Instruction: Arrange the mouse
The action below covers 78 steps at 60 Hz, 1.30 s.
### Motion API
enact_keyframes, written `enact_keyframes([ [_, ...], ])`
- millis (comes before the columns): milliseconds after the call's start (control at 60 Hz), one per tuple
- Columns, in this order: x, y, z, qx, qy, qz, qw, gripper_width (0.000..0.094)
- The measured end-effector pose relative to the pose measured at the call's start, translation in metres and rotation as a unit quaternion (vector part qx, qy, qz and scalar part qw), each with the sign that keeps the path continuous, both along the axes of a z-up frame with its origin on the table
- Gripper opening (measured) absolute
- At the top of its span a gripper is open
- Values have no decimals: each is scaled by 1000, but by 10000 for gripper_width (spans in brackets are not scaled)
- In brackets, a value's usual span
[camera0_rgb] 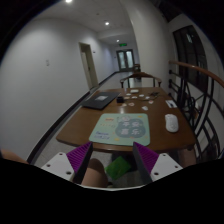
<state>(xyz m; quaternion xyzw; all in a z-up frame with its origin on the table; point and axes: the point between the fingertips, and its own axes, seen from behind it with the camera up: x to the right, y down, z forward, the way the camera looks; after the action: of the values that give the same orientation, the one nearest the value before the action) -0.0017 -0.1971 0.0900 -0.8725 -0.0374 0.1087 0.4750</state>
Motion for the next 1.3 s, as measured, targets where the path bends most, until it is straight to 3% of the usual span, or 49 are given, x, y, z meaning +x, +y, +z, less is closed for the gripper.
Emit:
enact_keyframes([
  [200, 77, 37, 7, 35, -18, -64, 997, 814],
  [417, 174, 111, -24, 51, -67, -124, 989, 810],
  [567, 233, 166, -69, 24, -115, -153, 981, 802],
  [700, 260, 198, -99, -5, -119, -155, 981, 755],
  [717, 261, 201, -102, -9, -116, -154, 981, 730],
  [767, 258, 207, -107, -7, -85, -155, 984, 514],
  [917, 260, 209, -103, 16, -73, -168, 983, 367],
  [983, 259, 205, -98, 12, -69, -179, 981, 343],
  [1067, 239, 203, -54, 52, -57, -186, 980, 338],
  [1200, 166, 205, 42, 126, -56, -168, 976, 337],
  [1300, 94, 208, 50, 131, -46, -135, 981, 352],
])
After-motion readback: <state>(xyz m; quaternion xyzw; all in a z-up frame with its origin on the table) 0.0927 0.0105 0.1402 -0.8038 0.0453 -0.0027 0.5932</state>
